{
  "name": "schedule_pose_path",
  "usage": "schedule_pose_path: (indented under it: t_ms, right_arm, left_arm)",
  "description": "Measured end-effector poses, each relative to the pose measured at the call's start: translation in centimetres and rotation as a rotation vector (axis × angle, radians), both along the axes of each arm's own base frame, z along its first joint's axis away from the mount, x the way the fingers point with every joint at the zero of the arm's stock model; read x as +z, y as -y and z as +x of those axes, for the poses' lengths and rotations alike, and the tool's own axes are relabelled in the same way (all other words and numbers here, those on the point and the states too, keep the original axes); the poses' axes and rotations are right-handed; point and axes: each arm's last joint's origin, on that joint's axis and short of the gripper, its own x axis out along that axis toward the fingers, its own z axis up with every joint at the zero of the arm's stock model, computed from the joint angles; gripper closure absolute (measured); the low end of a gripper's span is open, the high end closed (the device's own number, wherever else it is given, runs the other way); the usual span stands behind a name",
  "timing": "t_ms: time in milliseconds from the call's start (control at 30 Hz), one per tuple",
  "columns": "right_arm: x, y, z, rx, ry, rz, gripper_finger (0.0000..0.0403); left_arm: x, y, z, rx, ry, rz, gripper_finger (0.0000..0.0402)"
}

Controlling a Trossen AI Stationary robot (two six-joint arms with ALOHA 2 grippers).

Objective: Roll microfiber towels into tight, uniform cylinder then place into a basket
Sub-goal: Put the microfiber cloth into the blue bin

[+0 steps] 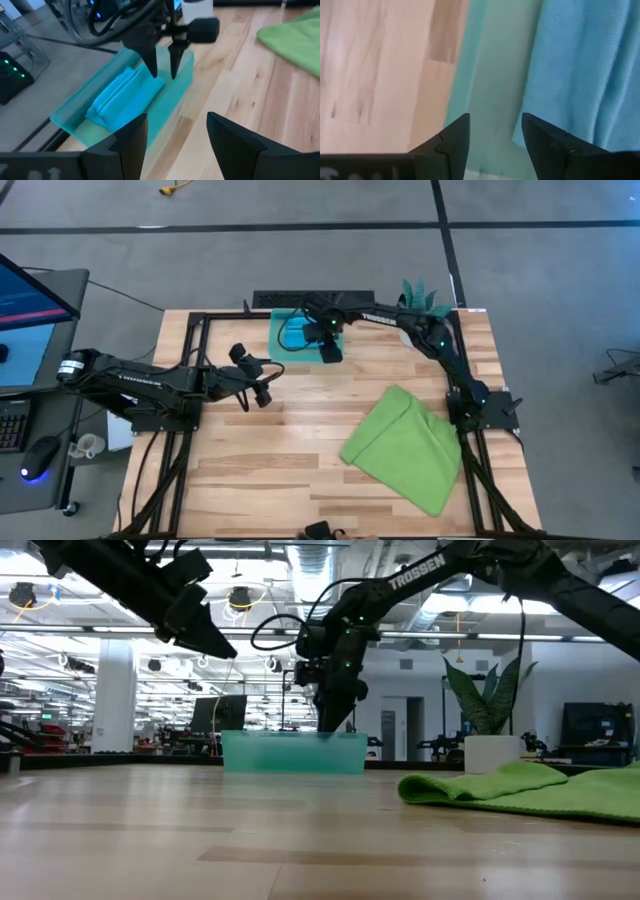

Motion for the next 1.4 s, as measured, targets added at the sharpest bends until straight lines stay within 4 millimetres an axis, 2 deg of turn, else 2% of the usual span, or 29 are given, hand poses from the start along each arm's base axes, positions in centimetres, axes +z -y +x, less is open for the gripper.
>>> schedule_pose_path:
  t_ms: [133,333,567,1000,1400]
  right_arm:
    - [0.0,-0.4,0.3,0.048,0.001,-0.038,0.0203]
    - [-0.3,0.3,0.3,0.076,0.031,-0.073,0.0203]
    - [-0.3,0.9,-0.2,0.124,0.009,-0.104,0.0203]
    - [0.2,2.1,-0.2,0.098,0.041,-0.148,0.0203]
    - [0.1,2.4,-0.6,0.091,0.027,-0.133,0.0203]
  left_arm:
    - [-0.4,0.0,-0.3,0.012,-0.048,-0.003,0.0205]
    - [-0.8,-0.2,-0.7,0.093,-0.081,0.011,0.0205]
    - [-0.8,-0.2,-0.7,0.1,-0.081,0.013,0.0205]
    - [-0.7,-0.3,-0.8,0.133,-0.085,0.045,0.0205]
    - [-0.8,-0.3,-0.8,0.135,-0.084,0.042,0.0205]
